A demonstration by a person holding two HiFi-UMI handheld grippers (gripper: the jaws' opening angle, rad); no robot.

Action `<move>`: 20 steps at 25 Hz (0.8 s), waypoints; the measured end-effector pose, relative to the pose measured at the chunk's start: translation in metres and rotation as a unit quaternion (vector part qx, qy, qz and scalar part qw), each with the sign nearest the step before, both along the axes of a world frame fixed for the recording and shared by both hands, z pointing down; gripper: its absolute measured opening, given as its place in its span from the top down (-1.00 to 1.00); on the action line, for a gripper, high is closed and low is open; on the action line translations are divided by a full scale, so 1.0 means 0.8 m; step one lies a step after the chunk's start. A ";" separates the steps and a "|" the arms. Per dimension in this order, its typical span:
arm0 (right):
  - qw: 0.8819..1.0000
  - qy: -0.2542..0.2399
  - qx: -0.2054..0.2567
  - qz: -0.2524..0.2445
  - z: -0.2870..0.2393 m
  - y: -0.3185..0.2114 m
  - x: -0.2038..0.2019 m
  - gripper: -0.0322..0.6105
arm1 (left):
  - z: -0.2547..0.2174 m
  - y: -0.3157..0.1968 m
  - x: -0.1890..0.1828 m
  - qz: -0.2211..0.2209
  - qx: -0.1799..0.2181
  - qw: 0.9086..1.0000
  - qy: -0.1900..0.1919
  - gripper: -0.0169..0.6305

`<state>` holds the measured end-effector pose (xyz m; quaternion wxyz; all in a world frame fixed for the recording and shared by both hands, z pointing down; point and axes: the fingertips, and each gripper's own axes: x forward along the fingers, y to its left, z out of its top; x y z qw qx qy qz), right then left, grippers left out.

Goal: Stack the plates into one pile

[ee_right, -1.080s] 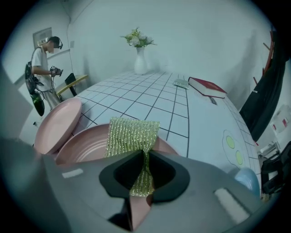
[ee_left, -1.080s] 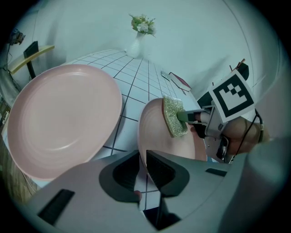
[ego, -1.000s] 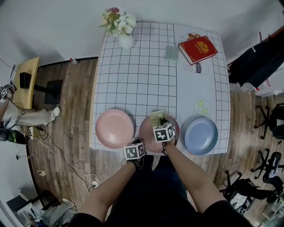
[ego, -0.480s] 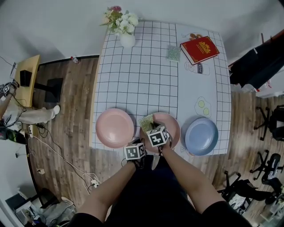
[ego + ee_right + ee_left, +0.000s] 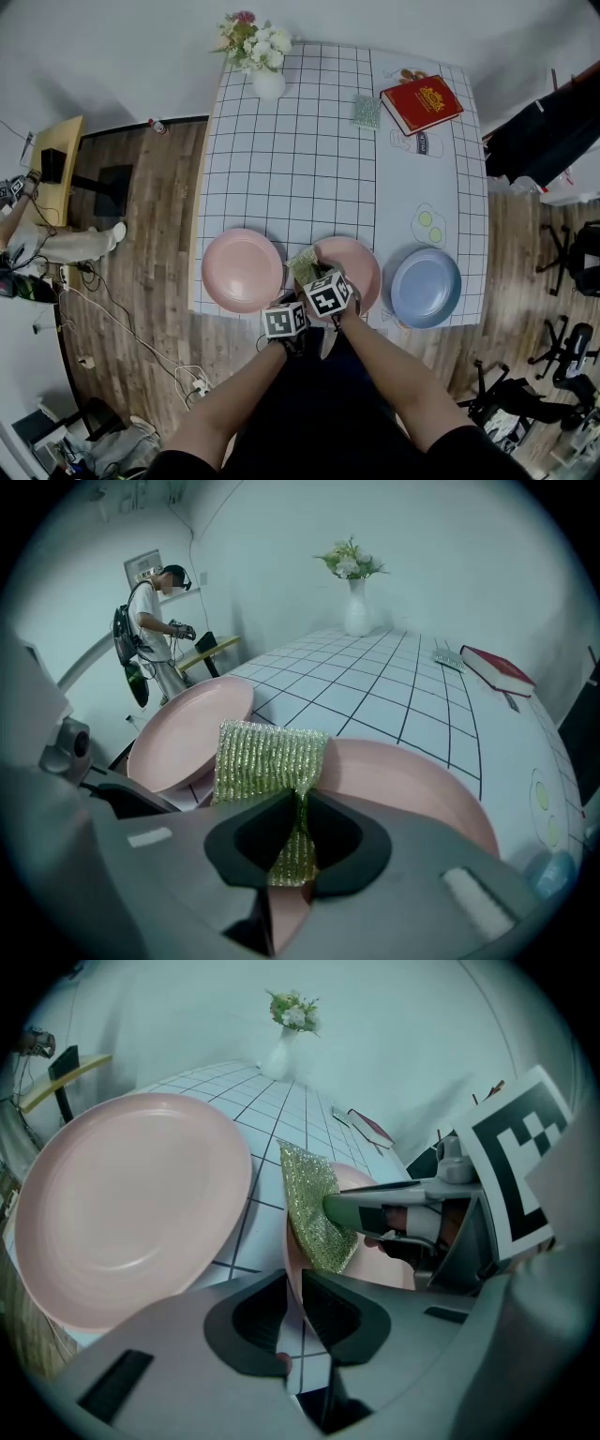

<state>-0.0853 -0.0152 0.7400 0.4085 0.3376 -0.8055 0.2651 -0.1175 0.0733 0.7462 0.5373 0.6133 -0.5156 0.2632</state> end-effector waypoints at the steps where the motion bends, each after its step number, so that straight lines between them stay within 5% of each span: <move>1: 1.000 0.001 0.001 0.001 0.000 0.000 0.000 0.73 | 0.000 0.000 0.000 -0.001 -0.001 1.000 0.001 0.82; 20: 0.995 0.053 0.034 0.074 0.001 -0.052 0.058 0.73 | -0.003 -0.003 -0.001 -0.007 -0.007 1.000 0.006 0.82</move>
